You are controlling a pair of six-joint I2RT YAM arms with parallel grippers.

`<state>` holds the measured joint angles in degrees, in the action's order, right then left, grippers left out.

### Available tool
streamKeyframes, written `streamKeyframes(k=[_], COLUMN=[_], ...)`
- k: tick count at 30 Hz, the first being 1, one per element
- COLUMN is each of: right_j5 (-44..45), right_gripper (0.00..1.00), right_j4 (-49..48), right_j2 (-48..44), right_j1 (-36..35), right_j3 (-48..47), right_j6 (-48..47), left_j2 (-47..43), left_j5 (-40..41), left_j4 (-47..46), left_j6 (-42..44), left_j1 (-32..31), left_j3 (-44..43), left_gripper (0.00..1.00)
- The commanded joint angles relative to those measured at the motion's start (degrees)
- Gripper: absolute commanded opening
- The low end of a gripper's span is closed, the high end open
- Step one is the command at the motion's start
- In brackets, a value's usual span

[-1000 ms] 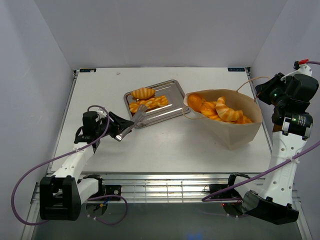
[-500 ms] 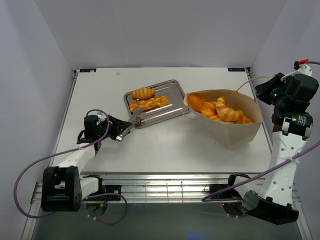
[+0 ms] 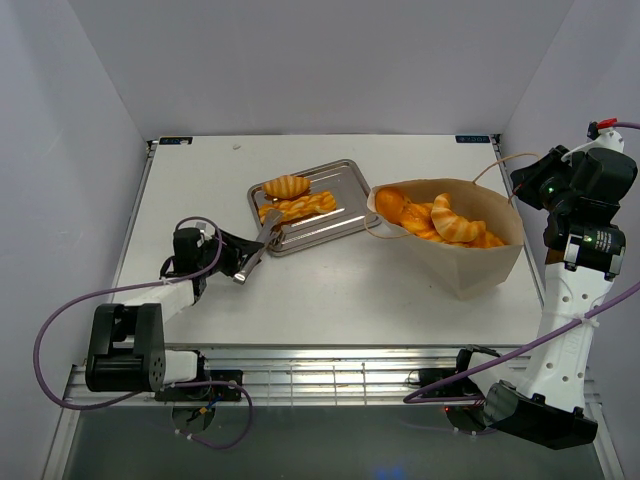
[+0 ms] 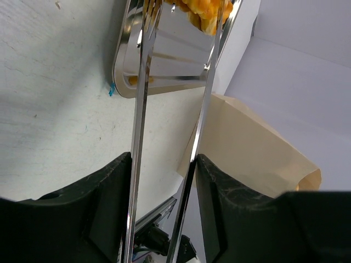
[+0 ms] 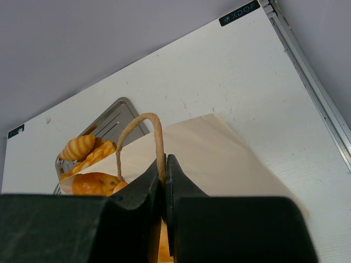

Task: Place the fake bread into the paper bag
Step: Pick up the fake bread from the plate.

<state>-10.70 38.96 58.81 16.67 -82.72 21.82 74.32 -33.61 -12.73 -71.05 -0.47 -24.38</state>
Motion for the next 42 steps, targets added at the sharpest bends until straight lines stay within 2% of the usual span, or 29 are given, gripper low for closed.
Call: streamKeyframes(k=[1,9,13,19,23,27,28,35,42], right_j5=[-0.3,-0.5,-0.6,-0.7,-0.9,-0.7,-0.6,-0.2,-0.6], right_gripper=[0.08,0.08,0.08,0.08,0.08,0.08,0.08,0.08,0.08], right_j4=[-4.5,-4.6,-4.6,-4.5,-4.3,-4.3,-4.2,-4.2,-4.5], right_j2=[-1.1,-1.0,-1.0,-0.9,-0.9,-1.0,-0.9,-1.1,-1.0], right_j1=[0.2,0.2,0.2,0.2,0.2,0.2,0.2,0.2,0.3], right_j3=[-1.0,-1.5,-1.9,-2.5,-2.7,-2.7,-2.7,-2.1,-1.7], right_j6=[-0.5,-0.2,-0.1,0.2,0.3,0.3,0.2,0.0,0.2], left_j2=[1.2,4.5,5.6,5.6,5.2,3.1,2.4,-6.7,-18.1], left_j5=[1.2,2.3,2.2,2.2,1.1,0.4,0.3,0.0,1.5], left_j4=[-3.0,-5.1,-5.6,-5.6,-5.6,-5.6,-5.6,1.4,16.0], left_j6=[-0.7,-1.2,-1.0,-0.8,-0.7,-0.2,0.0,4.5,12.3], left_j1=[0.4,0.4,0.4,0.4,0.4,0.4,0.4,0.4,0.4], left_j3=[-2.2,-3.7,-4.4,-4.3,-4.1,-3.8,-3.9,-6.2,-12.2], left_gripper=[0.58,0.55,0.49,0.33,0.2,0.01,0.0,0.0,0.0])
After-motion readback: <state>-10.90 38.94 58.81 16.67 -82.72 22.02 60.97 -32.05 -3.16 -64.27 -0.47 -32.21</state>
